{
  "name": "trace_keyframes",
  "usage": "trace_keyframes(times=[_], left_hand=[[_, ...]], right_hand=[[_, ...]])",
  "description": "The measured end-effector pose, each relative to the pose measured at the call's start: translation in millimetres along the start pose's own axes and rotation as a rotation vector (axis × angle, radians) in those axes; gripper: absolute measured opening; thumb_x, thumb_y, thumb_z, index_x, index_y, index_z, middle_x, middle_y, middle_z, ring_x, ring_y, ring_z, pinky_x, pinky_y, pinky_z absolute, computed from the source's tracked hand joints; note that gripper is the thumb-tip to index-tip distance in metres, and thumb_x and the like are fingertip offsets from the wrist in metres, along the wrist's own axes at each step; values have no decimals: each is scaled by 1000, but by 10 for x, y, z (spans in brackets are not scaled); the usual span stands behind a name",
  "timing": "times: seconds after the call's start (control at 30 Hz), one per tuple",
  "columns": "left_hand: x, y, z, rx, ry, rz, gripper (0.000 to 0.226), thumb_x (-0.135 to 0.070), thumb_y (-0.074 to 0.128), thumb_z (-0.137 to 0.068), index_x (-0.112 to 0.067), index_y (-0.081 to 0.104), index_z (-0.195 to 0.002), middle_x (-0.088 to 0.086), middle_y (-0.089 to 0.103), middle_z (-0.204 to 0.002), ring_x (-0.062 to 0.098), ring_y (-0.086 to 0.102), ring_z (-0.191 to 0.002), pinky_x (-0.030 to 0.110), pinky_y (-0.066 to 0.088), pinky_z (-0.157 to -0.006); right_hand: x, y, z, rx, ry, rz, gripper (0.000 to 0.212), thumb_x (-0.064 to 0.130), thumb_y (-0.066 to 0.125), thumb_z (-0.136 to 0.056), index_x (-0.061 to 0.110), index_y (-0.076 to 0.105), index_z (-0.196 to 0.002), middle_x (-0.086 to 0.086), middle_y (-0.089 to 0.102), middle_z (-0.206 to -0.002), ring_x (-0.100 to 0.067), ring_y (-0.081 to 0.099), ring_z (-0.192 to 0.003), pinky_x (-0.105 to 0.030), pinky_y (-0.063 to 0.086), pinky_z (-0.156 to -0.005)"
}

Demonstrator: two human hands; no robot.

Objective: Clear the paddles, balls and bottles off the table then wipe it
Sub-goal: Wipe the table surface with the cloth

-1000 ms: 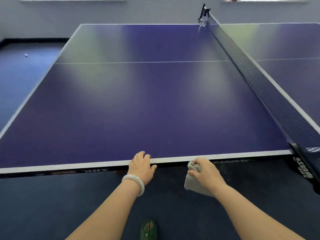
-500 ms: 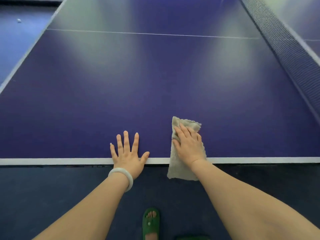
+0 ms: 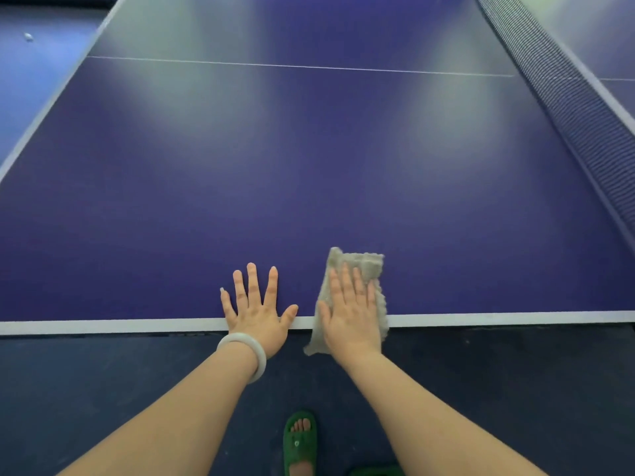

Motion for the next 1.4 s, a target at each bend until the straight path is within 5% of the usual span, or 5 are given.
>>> trace_keyframes(times=[0.3, 0.63, 1.07, 1.23, 1.4], left_hand=[[-6, 11, 1, 8, -5, 0, 77, -67, 13, -96, -32, -35, -145, 5, -44, -152, 31, -39, -141, 55, -20, -115], [-58, -22, 5, 9, -16, -33, 78, -64, 16, -98, -28, -32, -148, 9, -40, -154, 34, -34, -142, 57, -17, -115], [-430, 98, 639, 43, 57, -52, 75, -51, 34, -102, -22, -9, -157, 9, -21, -162, 30, -15, -150, 48, 3, -122], [-1051, 224, 1106, 70, 155, -150, 65, -44, 36, -103, -18, 10, -157, 10, 0, -165, 29, -2, -152, 47, 9, -121], [-1999, 392, 1717, 168, 316, -177, 42, -40, 34, -104, -14, 46, -135, 7, 50, -136, 29, 52, -123, 41, 41, -99]], right_hand=[[-1073, -175, 58, -2, 361, 44, 67, 53, 13, -101, 23, -8, -158, 1, -12, -165, -20, -14, -152, -50, -6, -122], [-342, -118, 199, -93, 36, -299, 32, 24, 48, -101, 23, 54, -133, 5, 44, -144, -19, 34, -128, -41, 24, -113], [-984, -496, 608, 24, 90, -486, 15, 11, 58, -95, 12, 69, -106, -2, 57, -110, -20, 50, -105, -32, 42, -95], [-1701, -716, 1151, 16, 170, -465, 13, 18, 59, -95, 20, 69, -103, 2, 58, -108, -20, 53, -102, -38, 45, -92], [-2519, -965, 1962, 19, 248, -488, 9, 16, 65, -89, 17, 66, -98, 1, 53, -103, -19, 55, -98, -35, 46, -91]])
Point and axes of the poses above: each hand's wrist, its own z-axis away from the middle knuckle, its own y-axis out of the palm, x = y × z, the point moved 5 cm from there along -z, towards the middle knuckle
